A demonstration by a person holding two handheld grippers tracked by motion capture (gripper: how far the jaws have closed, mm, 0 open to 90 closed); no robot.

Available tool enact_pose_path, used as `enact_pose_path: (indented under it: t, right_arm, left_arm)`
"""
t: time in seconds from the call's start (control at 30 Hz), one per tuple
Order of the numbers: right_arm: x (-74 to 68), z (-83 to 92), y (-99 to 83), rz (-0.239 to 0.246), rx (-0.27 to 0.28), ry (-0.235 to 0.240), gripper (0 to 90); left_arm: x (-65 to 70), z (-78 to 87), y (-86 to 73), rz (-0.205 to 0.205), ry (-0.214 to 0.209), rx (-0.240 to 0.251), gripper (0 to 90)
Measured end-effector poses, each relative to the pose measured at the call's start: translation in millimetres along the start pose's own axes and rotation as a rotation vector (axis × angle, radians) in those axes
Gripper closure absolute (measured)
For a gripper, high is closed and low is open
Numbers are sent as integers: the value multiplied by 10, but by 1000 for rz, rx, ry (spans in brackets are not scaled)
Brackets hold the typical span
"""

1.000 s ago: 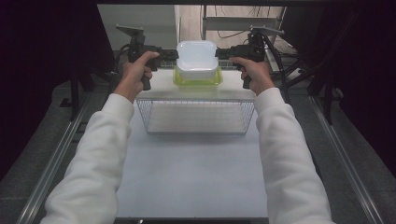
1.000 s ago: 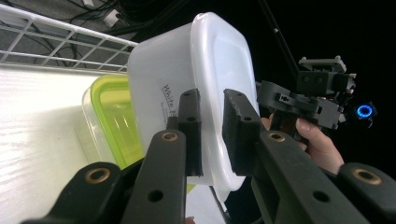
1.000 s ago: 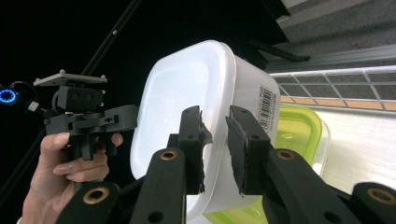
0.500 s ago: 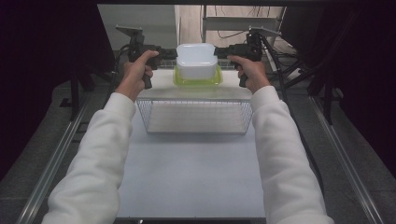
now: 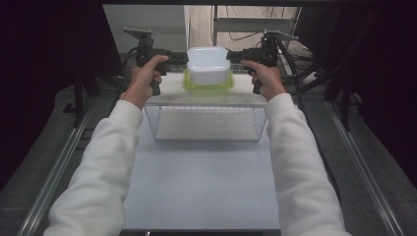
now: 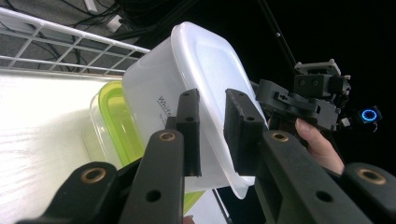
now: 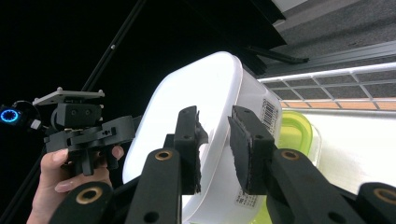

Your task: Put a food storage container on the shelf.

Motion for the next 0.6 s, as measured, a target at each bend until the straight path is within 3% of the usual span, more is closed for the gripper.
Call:
enact_pose_path:
  t: [0.17,0.3,0.47,0.6]
  right_arm:
    - [-16,9,-23,5,-2,2,716]
    - [-27,15,-18,16,8,-6,676]
    - [-60,97,12,71,40,-37,575]
    - [-136,188,5,148,53,-46,491]
  left_arm:
    - [-4,7,-8,0,-1,2,755]
    - [1,5,-5,-19,-1,15,701]
    - [42,112,33,-86,22,83,533]
    - [92,211,-7,-158,50,87,478]
Point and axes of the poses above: each handheld gripper's, and its own axes: z roughly backward along the jaws, y roughly out of its top, x roughly to its right, the point moved 5 cm from there along -z, roughly forward along the jaws, and after that the axes turned 8 degrees about z, right-handed, at the moved point
